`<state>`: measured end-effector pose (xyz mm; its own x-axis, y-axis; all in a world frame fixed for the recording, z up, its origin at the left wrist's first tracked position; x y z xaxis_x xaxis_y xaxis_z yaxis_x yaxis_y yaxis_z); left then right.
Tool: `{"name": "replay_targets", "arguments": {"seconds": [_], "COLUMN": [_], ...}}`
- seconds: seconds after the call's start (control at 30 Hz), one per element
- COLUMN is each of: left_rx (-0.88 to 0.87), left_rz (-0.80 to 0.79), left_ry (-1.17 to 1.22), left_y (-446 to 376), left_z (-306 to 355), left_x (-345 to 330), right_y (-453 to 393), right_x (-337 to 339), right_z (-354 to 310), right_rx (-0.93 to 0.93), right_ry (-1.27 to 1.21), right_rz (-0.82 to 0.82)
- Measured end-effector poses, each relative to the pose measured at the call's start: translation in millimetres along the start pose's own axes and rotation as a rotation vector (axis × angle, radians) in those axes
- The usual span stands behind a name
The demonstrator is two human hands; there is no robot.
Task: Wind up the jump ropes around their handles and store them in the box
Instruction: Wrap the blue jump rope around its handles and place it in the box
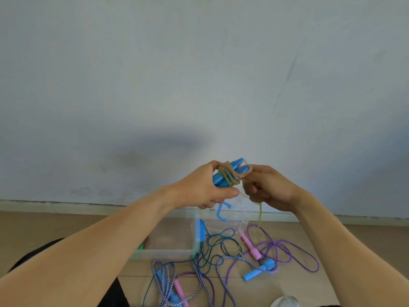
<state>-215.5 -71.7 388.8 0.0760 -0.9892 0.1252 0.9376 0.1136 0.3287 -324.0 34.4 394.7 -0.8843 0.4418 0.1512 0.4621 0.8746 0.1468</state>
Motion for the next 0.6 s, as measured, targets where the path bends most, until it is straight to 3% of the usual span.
{"name": "replay_targets", "arguments": {"seconds": [0.1,0.17,0.3,0.43,0.6], "left_rx": [-0.045,0.005,0.155,0.159,0.232], "left_rz": [-0.051,-0.06,0.081,0.295,0.37], "left_ry": [0.127,0.235,0.372,0.159,-0.157], "left_y": [4,3,-5,-8,-10], "left_z": [9,9,-5,-11,-23], "left_x": [1,0,9,24,25], "right_y": [-1,-2,-3,-1,4], "right_x": [-4,-8,-24,-37,-38], "right_z": [-7,-7,-6,-13,-13], "right_rx": [0.077,0.087,0.066,0.055,0.045], "right_ry": [0.0,0.141,0.463,0.638,1.008], "right_rz": [-0.015,-0.007,-0.03,-0.095,-0.185]}}
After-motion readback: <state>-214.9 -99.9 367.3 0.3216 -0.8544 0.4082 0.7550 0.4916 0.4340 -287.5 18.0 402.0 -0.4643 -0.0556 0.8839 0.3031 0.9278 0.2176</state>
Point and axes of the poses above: each hand's wrist, its own y-axis away from the middle knuckle, its own x-axis out of the back of the hand, z = x × y, the point moved 6 cm from there along -y, towards the middle knuckle, and after that the axes turned 10 degrees about x, right-handed, at the moved point
